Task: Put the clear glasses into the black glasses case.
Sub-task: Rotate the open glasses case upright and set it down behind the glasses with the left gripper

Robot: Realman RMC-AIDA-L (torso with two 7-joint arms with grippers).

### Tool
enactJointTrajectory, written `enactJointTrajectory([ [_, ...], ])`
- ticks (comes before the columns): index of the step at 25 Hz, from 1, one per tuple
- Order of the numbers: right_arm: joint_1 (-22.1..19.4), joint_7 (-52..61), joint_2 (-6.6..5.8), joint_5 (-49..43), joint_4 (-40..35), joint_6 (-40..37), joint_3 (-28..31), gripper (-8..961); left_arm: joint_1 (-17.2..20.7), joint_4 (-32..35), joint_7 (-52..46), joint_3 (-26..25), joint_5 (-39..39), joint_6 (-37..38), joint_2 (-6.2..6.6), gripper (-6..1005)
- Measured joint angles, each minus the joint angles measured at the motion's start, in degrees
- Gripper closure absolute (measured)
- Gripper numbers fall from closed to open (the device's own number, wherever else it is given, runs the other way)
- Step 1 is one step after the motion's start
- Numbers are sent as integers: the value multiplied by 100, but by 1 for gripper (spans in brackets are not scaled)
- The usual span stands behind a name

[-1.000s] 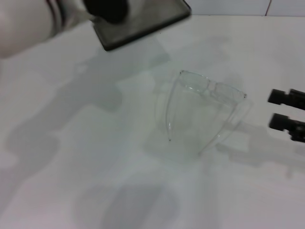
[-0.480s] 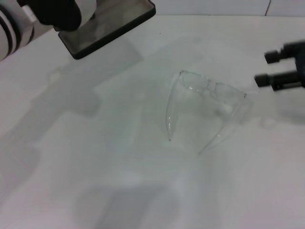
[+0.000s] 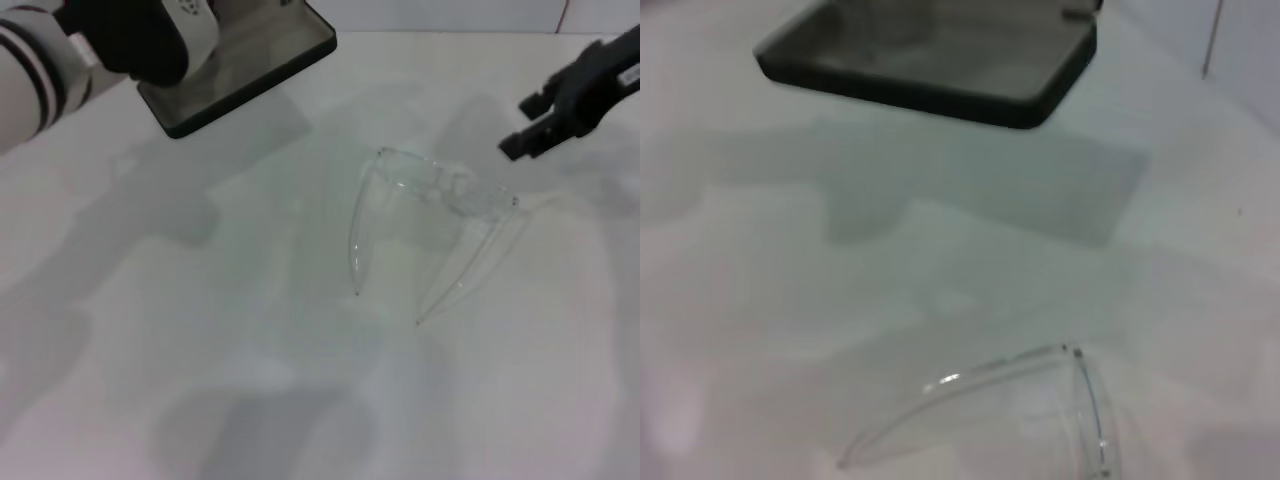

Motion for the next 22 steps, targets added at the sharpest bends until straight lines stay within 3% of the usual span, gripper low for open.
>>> enactJointTrajectory([
  [7,538,-307,82,-256,1186,558,-166,326,-1,-168,-7,129,0,-164,-5,829],
  [12,618,-441,148,-269,1678,1180,-469,335,26,-170,-10,129,0,-169,-6,828],
  [22,677,-933,283,-285,2366,2047,-485,353,82,-172,-9,153,0,-170,0,825],
])
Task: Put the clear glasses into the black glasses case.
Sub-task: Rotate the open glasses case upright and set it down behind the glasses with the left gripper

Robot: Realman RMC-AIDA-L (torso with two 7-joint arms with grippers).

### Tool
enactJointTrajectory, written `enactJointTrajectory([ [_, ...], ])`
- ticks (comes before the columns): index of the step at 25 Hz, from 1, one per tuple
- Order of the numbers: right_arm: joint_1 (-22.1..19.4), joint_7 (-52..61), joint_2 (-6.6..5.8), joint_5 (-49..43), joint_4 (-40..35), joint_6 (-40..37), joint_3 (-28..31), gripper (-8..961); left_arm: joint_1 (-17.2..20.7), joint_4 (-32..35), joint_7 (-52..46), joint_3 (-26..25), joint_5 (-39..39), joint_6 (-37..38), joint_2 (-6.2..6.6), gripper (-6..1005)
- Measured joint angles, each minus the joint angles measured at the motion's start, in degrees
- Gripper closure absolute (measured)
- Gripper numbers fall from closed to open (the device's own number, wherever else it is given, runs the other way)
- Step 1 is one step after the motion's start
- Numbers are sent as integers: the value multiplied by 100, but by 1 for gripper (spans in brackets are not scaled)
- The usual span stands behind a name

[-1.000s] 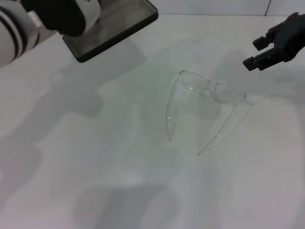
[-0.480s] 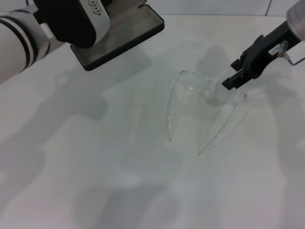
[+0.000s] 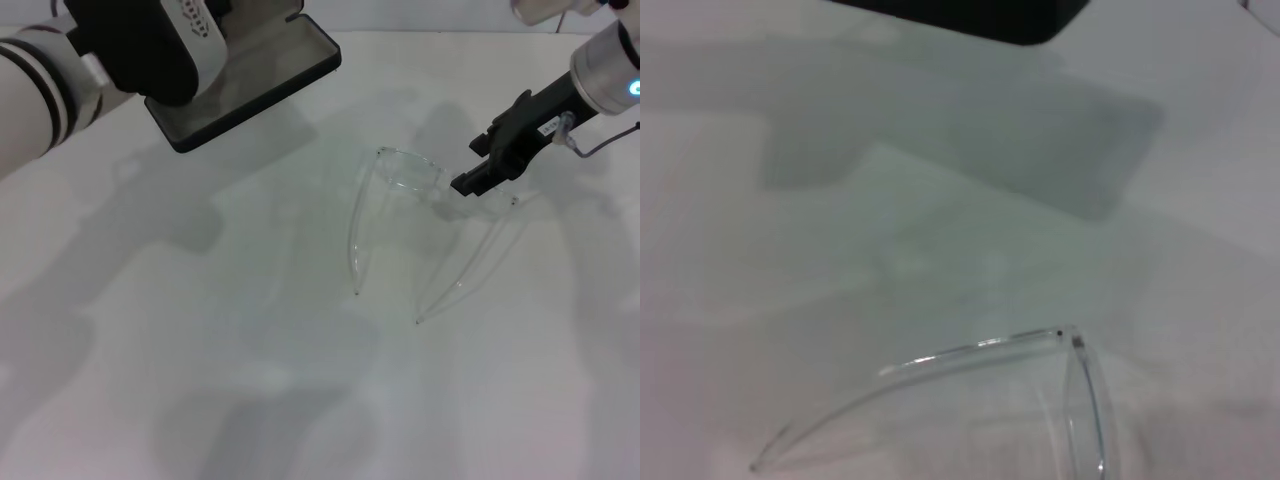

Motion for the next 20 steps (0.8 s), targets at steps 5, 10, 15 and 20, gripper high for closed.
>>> enactJointTrajectory([
  [5,20,-192,57,28,226,275,5,363,30,-17,7,38,0,0,-7,824],
  [10,105,-370,164,56,519,653,37,372,40,-53,8,56,0,-2,-5,823],
  [15,220,-473,220,66,772,869,35,381,39,-130,28,63,0,-63,0,822],
  [20,365,-491,238,73,1098,1079,24,393,38,-189,31,63,0,-140,3,821],
])
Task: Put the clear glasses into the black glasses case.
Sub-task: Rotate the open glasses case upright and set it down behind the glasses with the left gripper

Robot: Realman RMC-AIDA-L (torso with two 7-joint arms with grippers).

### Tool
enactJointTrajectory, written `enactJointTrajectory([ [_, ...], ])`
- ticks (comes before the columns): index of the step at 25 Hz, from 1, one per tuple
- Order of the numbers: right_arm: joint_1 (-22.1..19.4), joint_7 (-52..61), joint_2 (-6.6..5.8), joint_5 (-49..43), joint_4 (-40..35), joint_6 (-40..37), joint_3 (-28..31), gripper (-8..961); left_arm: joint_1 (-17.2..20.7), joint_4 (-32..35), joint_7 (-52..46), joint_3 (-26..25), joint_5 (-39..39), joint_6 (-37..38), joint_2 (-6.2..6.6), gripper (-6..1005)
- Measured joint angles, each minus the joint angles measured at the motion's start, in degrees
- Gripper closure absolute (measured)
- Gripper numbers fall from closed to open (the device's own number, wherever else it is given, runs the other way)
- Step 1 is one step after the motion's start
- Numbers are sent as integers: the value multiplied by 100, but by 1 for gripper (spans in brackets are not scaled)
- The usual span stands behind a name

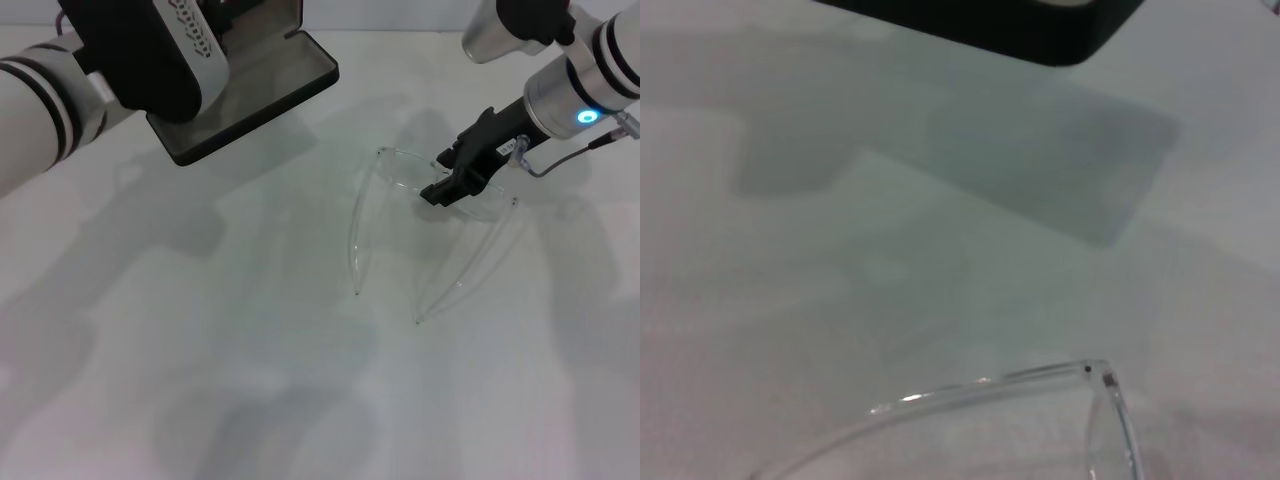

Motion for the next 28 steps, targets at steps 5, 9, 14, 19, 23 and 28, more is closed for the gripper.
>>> enactJointTrajectory([
  [5,5,0,22,0,67,100,-20,402,-4,-88,1,0,0,-118,1,820],
  [9,14,0,34,0,155,162,-4,417,-15,-119,7,9,0,-159,0,819],
  [14,-22,11,39,16,171,239,6,520,-8,-119,11,20,9,-159,2,818],
  [19,-208,-8,38,156,7,391,-13,730,-15,-237,12,12,51,-225,5,817],
  [23,-257,40,34,159,-42,341,-6,847,-5,-288,12,12,53,-354,3,816],
  [28,-498,40,39,195,-469,31,-11,855,-15,-345,12,6,63,-462,11,814],
])
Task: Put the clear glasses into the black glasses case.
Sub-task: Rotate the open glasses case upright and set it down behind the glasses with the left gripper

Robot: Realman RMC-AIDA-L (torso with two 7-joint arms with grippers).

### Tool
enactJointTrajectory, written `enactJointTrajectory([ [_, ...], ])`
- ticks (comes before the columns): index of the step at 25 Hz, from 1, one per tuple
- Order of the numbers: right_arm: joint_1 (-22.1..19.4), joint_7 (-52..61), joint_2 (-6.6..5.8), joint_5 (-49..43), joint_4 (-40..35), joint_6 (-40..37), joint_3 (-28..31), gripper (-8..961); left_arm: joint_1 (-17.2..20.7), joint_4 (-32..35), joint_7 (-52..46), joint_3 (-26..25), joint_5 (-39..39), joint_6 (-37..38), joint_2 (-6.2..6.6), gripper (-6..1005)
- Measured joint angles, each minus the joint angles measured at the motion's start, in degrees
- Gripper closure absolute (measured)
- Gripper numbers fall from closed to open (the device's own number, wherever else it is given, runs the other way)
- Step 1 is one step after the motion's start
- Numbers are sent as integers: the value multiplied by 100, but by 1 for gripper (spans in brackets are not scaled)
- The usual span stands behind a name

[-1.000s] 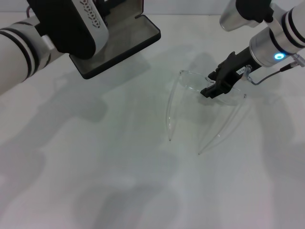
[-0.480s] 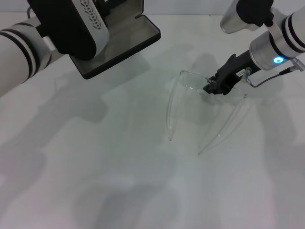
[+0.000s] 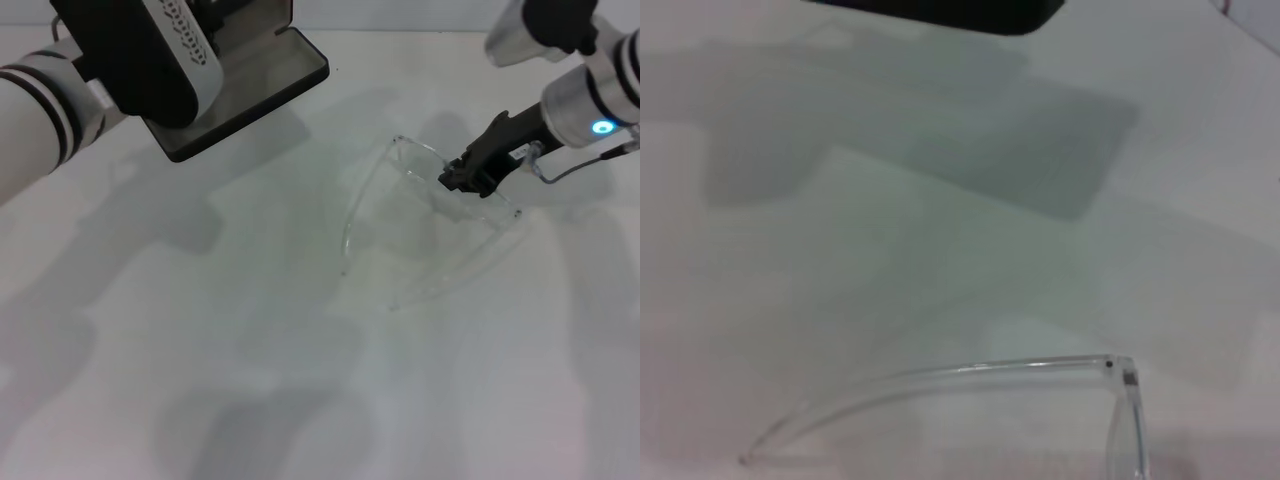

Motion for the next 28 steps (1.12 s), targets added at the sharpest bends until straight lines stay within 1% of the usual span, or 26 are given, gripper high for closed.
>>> enactJointTrajectory([
  [3,-343,1,10,192,-598,-392,-16,860,-8,20,0,-39,0,-3,0,814],
  [7,-1007,51,-6,636,-1738,-1219,-20,866,4,54,6,-86,10,-37,-1,813],
  [9,-1538,94,-8,886,-2607,-1735,-22,870,-1,55,8,-89,12,-68,-2,812],
  [10,-1710,108,-9,967,-2878,-1907,-23,871,-11,56,8,-90,12,-79,-2,812],
  [13,-2558,141,-12,1445,-4045,-2575,-14,876,-71,59,9,-81,12,-81,-2,812],
  [14,-2776,165,-20,1588,-4294,-2713,0,877,-94,58,9,-67,12,-81,-2,811],
  [16,-3349,212,-40,1844,-4906,-3106,90,878,-152,29,18,7,11,-81,-2,811],
  [18,-3852,168,-33,2023,-5412,-3607,278,879,-174,1,89,102,10,-77,0,810],
  [21,-4373,3,-18,2354,-5806,-4257,557,880,-153,-73,268,293,9,-71,4,810],
  [22,-4455,-31,-20,2460,-5826,-4372,629,880,-163,-158,304,403,9,-68,5,809],
  [23,-4626,-103,-29,2706,-5812,-4768,907,880,-193,-257,320,518,9,-70,6,809],
  [24,-4642,-110,-32,2732,-5804,-4840,960,880,-234,-373,334,638,7,-75,6,809],
  [28,-4763,-221,-39,3063,-5561,-5799,1834,880,-627,-939,405,1145,-3,-109,-5,808],
])
